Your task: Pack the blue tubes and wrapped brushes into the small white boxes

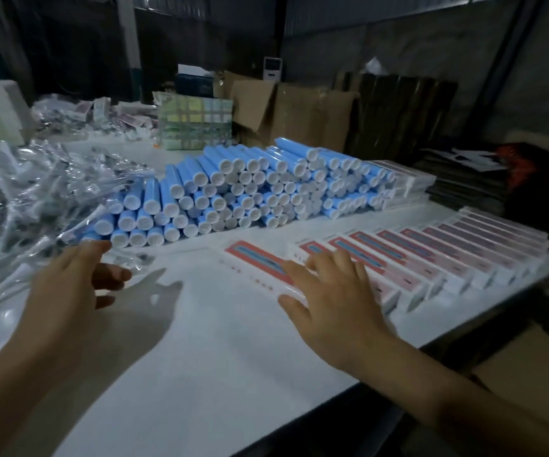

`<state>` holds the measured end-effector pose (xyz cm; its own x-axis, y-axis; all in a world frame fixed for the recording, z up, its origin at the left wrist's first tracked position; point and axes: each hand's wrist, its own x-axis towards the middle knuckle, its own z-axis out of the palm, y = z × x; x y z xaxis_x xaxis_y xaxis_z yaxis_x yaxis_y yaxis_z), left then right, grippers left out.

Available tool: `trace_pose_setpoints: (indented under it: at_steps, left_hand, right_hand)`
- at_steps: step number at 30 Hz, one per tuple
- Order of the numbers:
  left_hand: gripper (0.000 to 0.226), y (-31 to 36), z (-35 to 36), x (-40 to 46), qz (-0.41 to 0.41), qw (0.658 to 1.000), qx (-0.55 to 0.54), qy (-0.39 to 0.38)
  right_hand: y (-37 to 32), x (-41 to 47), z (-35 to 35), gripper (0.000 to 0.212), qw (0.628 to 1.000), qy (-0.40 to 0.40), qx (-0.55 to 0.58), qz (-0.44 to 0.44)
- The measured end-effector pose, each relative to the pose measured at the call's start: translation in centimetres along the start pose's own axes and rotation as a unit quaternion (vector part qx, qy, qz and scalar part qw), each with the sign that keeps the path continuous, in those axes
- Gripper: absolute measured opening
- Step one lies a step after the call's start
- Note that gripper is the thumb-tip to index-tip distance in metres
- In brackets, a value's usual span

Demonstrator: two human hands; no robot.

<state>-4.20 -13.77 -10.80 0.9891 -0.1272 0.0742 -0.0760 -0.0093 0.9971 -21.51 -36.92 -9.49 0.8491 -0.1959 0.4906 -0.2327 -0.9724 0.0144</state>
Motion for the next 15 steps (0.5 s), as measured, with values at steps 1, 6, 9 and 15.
trace_pose_setpoints:
  at_steps: [1, 6, 9, 15]
  left_hand:
    - [0.023, 0.0, -0.1, -0.1, 0.007, 1.000, 0.002, -0.005]
    - [0.019, -0.1, 0.3, -0.8, 0.030, 0.999, 0.015, -0.013]
    - [0.019, 0.1, 0.4, -1.2, 0.030, 0.999, 0.033, -0.021]
    - [0.020, 0.1, 1.3, -2.4, 0.109, 0.949, 0.271, -0.123]
  right_hand:
    - [1.2, -0.6, 0.1, 0.042, 0.998, -0.037, -0.033, 0.038]
    - [4.1, -1.0, 0.3, 0.044, 0.983, -0.090, -0.109, 0.118]
    - [4.5, -0.5, 0.1, 0.046, 0.977, -0.117, -0.123, 0.131]
    - [2.2, 2.3, -1.5, 0.042, 0.995, -0.027, -0.088, 0.046]
